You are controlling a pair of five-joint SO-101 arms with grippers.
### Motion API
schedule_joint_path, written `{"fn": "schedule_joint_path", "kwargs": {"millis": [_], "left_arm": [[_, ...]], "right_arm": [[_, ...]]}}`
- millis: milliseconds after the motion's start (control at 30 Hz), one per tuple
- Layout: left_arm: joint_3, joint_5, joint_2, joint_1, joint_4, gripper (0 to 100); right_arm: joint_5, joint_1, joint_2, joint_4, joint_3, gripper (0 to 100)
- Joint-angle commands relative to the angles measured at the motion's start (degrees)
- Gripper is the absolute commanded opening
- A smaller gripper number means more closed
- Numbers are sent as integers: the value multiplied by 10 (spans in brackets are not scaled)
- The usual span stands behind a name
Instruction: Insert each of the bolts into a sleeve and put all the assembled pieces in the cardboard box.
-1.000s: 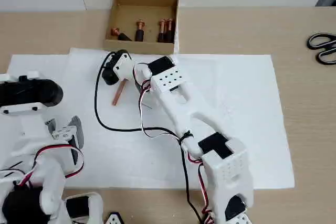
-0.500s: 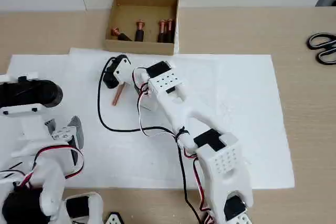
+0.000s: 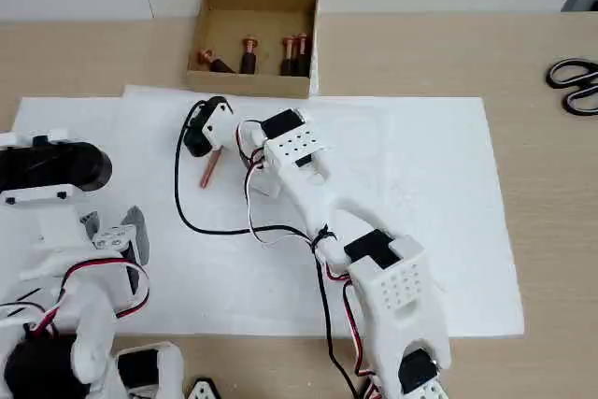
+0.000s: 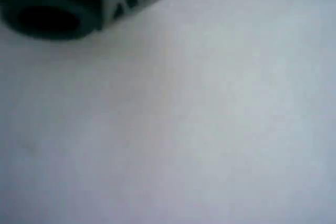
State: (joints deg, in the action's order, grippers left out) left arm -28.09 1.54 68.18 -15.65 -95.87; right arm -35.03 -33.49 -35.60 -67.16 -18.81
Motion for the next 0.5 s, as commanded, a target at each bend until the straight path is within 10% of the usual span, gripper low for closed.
{"fn": "schedule_joint_path", "kwargs": {"millis": [0, 467], "left_arm": [[-1, -2, 0, -4, 16, 148], [-1, -2, 0, -4, 16, 148]], "right_arm": [[-3, 12, 3, 4, -4, 6], [150, 106, 117, -153, -74, 4]]}}
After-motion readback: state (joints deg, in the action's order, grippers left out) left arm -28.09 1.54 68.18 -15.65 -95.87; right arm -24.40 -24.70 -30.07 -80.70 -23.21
